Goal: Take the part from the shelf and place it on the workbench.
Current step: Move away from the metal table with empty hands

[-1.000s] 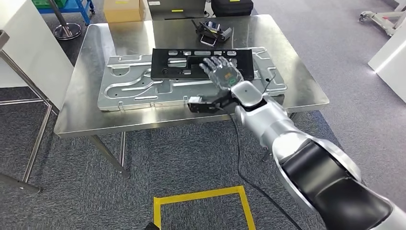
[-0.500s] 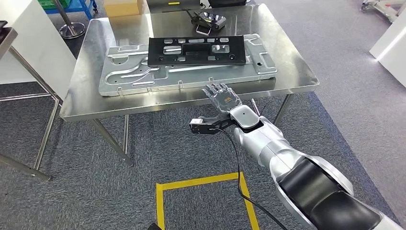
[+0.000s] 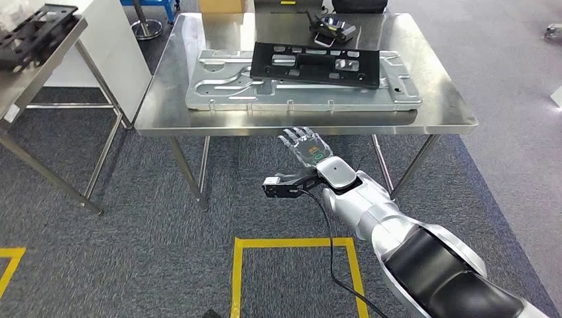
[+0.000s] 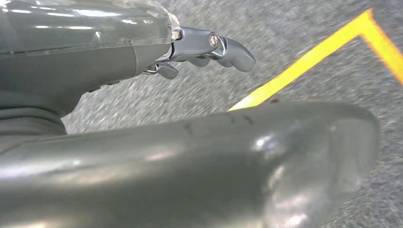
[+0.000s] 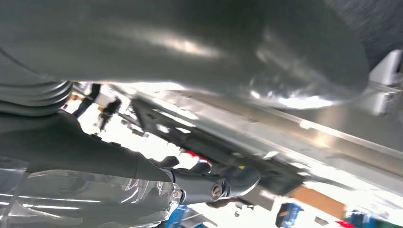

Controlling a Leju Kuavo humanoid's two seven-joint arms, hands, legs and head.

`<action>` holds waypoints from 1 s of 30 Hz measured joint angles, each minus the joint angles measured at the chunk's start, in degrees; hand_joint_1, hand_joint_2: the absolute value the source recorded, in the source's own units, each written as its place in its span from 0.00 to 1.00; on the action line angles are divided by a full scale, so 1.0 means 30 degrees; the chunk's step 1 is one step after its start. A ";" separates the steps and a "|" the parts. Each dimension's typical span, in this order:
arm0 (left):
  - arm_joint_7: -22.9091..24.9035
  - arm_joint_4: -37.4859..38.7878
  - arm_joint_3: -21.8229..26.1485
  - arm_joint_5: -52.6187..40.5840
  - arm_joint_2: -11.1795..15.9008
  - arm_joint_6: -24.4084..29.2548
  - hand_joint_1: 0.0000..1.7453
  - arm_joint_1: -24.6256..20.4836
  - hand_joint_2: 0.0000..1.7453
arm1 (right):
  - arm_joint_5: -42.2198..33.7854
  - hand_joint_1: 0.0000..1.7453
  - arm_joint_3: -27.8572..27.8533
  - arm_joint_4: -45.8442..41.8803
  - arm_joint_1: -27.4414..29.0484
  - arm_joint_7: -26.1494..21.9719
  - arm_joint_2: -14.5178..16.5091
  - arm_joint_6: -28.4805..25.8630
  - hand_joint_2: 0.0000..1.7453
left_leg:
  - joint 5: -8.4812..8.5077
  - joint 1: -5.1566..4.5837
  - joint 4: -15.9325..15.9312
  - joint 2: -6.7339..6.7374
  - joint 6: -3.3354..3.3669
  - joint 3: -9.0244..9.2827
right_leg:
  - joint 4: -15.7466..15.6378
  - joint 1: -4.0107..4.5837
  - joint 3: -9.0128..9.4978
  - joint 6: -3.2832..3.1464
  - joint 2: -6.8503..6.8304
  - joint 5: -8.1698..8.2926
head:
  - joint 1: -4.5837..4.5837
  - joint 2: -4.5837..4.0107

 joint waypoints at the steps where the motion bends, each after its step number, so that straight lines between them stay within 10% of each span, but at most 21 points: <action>1: 0.0008 0.0000 0.0000 0.0000 0.0000 0.0000 0.00 -0.0003 0.00 | -0.0002 0.00 0.0000 0.0000 0.0009 0.0000 -0.0002 -0.0002 0.00 | 0.0013 0.0000 0.0001 -0.0015 0.0002 -0.0014 | 0.0092 0.0001 -0.0035 0.0002 0.0030 -0.0061 | 0.0000 0.0000; 4: 0.0410 0.0000 0.0006 -0.0030 -0.0022 -0.0124 0.00 -0.0018 0.00 | -0.0129 0.00 0.0004 0.0016 0.0344 -0.0003 -0.0124 -0.0051 0.00 | 0.0271 -0.0034 0.0023 -0.0413 0.0049 -0.0348 | 0.2151 0.0023 -0.0726 0.0022 0.0359 -0.1119 | -0.0006 0.0000; 8: 0.3266 0.0000 -0.0020 -0.1027 0.0004 -0.0342 0.00 0.0078 0.00 | -0.1526 0.00 -0.0146 0.0045 0.1690 -0.0417 -0.0396 -0.0472 0.00 | 0.0949 -0.0184 0.0124 -0.2036 -0.0168 -0.1197 | -0.1466 0.0191 0.2310 -0.0707 0.1597 -0.0201 | -0.0005 0.0000; 11: 0.4055 0.0005 -0.0031 -0.1014 0.0098 -0.0209 0.00 0.0267 0.00 | -0.2161 0.00 -0.0381 0.0029 0.2696 -0.0728 -0.0344 -0.0926 0.00 | 0.1057 -0.0110 0.0095 -0.2404 -0.0467 -0.1303 | -0.1914 0.0257 0.2541 -0.0796 0.1274 -0.0132 | -0.0005 0.0000; 14: 0.4334 0.0007 0.0015 -0.0855 0.0264 0.0024 0.00 0.0603 0.00 | -0.2467 0.00 -0.0501 -0.0002 0.3996 -0.0781 -0.0272 -0.1640 0.00 | 0.0193 -0.0161 0.1245 -0.1674 -0.0769 -0.1824 | -0.2307 0.0112 0.2736 -0.1036 0.0653 0.0051 | -0.0015 0.0000; 17: 0.4534 0.0020 0.0062 -0.0990 0.0399 0.0149 0.00 0.0799 0.00 | -0.2949 0.00 -0.0650 0.0009 0.5595 -0.0867 -0.0255 -0.2613 0.00 | -0.1474 0.0004 0.4528 -0.0893 -0.1052 -0.3244 | -0.2342 0.0153 0.2727 -0.1140 -0.0024 0.0056 | -0.0020 0.0000; 19: 0.4656 0.0031 0.0065 -0.1158 0.0463 0.0251 0.00 0.1046 0.00 | -0.3341 0.00 -0.0849 0.0026 0.7036 -0.0987 -0.0175 -0.3249 0.00 | -0.1358 0.0130 0.4828 -0.0705 -0.1203 -0.3212 | -0.2295 0.0151 0.2705 -0.1096 -0.0531 0.0014 | -0.0022 0.0000; 21: 0.4729 0.0035 0.0071 -0.1202 0.0559 0.0359 0.00 0.1330 0.00 | -0.3793 0.00 -0.1077 0.0042 0.8359 -0.1171 0.0042 -0.3707 0.00 | -0.0352 0.0226 0.2658 -0.0205 -0.1281 -0.1918 | -0.2157 0.0134 0.2647 -0.0988 -0.0936 -0.0064 | -0.0022 0.0000; 24: 0.4753 0.0036 0.0096 -0.1169 0.0667 0.0446 0.00 0.1514 0.00 | -0.4704 0.00 -0.1607 0.0055 0.9929 -0.1474 0.0425 -0.3987 0.00 | 0.0290 0.0128 0.0153 0.0565 -0.0978 -0.0590 | -0.1920 0.0242 0.2604 -0.0658 -0.1396 -0.0217 | -0.0018 0.0000; 26: 0.4756 0.0036 0.0126 -0.1165 0.0705 0.0501 0.00 0.1621 0.00 | -0.5175 0.00 -0.1929 0.0062 1.0719 -0.1599 0.0670 -0.4022 0.00 | 0.0318 0.0060 0.0072 0.0245 -0.0677 -0.0666 | -0.1921 0.0230 0.2673 -0.0441 -0.1694 -0.0237 | -0.0018 0.0000; 30: 0.4782 0.0036 0.0193 -0.1222 0.0738 0.0641 0.00 0.1741 0.00 | -0.5669 0.00 -0.2410 0.0073 1.1723 -0.1690 0.1031 -0.4040 0.00 | 0.0659 0.0168 -0.0071 -0.0430 -0.0221 -0.0735 | 0.0153 0.0022 0.1905 -0.0035 0.0029 -0.1884 | -0.0015 0.0000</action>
